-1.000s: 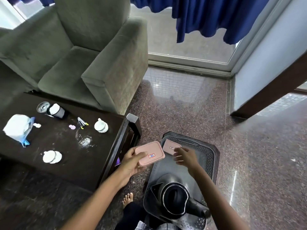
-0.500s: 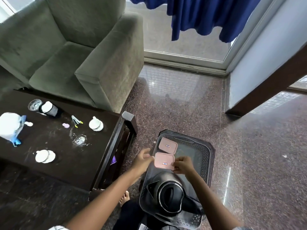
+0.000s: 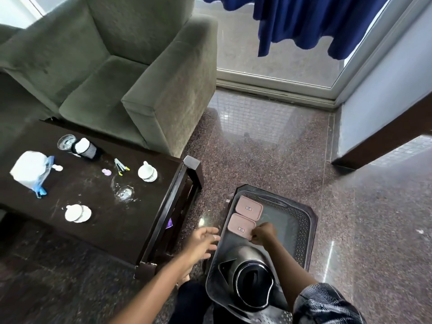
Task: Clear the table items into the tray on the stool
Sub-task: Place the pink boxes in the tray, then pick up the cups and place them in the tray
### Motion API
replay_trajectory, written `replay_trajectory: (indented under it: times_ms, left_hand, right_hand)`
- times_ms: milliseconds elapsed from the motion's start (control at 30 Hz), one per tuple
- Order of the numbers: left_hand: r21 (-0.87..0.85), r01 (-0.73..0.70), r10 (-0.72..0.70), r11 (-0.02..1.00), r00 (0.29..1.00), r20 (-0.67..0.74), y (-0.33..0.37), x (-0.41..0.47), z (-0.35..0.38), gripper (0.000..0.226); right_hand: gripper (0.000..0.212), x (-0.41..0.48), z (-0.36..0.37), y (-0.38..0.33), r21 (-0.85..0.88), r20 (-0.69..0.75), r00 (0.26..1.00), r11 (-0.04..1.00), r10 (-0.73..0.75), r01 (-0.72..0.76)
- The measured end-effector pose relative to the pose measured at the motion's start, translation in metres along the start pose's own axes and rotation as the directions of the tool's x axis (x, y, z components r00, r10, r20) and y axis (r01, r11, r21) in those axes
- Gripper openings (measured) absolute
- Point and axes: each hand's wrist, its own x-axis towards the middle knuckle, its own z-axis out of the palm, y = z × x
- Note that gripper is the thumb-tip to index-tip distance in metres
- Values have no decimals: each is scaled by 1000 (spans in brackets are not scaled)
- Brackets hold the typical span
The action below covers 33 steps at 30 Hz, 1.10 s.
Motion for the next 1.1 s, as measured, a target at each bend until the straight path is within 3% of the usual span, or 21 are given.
replay_trajectory:
  times_ms: [200,367,533,633,733,900,1000,1100]
  left_hand:
    - [-1,3,-3,1000,1000,-6,-5,-4,-10,25]
    - [-23,-27,28,999,1000,9,-7,-10,-31,26]
    - [-90,-39,38,995,999,-9,-20,-20,-70,26]
    - [-142,-57,53,988,998,-31,-36,-30,-105,24]
    - [-202,-72,59,977,996,-67,-62,-39,-151,21]
    - [-322,-99,55,942,988,-143,-122,-65,-244,17]
    - [-354,-102,43,930,984,-170,-155,-79,-300,18]
    - [-398,-105,19,911,977,-214,-186,-89,-349,19]
  right_hand:
    - [10,-66,-19,-26,-2,-48,998,999,-38,38]
    - [15,-101,-35,-37,-73,-159,960,973,-229,220]
    - [7,-161,-16,-73,-34,-18,911,911,-412,412]
    - [18,-190,29,-88,-85,17,855,851,-519,519]
    - [14,-222,91,-97,-210,145,792,764,-593,610]
    - [17,-268,219,-93,-357,403,728,637,-555,683]
    - [35,-301,292,-94,-380,499,705,604,-504,701]
    - [36,-323,350,-97,-399,563,685,574,-463,716]
